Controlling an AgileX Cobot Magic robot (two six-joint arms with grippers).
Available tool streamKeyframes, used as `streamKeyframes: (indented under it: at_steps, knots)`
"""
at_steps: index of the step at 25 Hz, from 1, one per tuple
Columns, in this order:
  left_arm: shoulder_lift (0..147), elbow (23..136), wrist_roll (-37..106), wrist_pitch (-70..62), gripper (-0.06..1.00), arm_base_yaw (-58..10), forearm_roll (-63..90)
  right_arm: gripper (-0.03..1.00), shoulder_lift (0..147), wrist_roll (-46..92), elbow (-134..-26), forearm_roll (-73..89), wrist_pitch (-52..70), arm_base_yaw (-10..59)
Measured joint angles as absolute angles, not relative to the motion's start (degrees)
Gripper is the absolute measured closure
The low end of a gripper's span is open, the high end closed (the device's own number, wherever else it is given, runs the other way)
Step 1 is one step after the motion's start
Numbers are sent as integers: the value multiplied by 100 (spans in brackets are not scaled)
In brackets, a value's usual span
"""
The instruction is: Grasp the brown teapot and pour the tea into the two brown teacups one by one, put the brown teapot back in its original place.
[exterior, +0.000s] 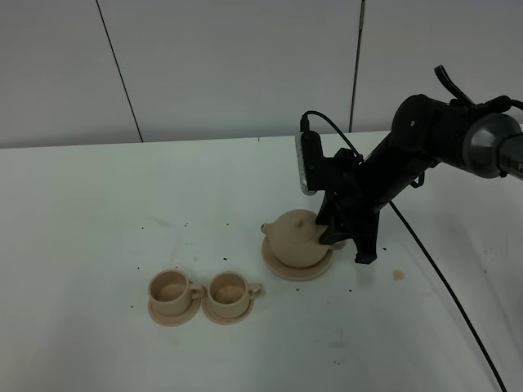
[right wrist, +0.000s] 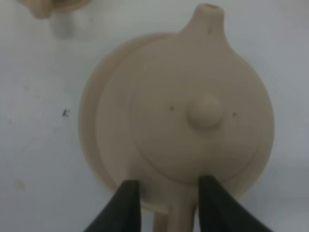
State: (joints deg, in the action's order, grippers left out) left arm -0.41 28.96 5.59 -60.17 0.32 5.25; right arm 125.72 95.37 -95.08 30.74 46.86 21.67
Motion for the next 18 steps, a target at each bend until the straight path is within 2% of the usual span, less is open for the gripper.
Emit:
streamKeyframes:
  at_steps: [18]
  knots:
    - [-41,2896,559,-6017,71,32,525,67,12572,9329,-9508,2969,4698,2145]
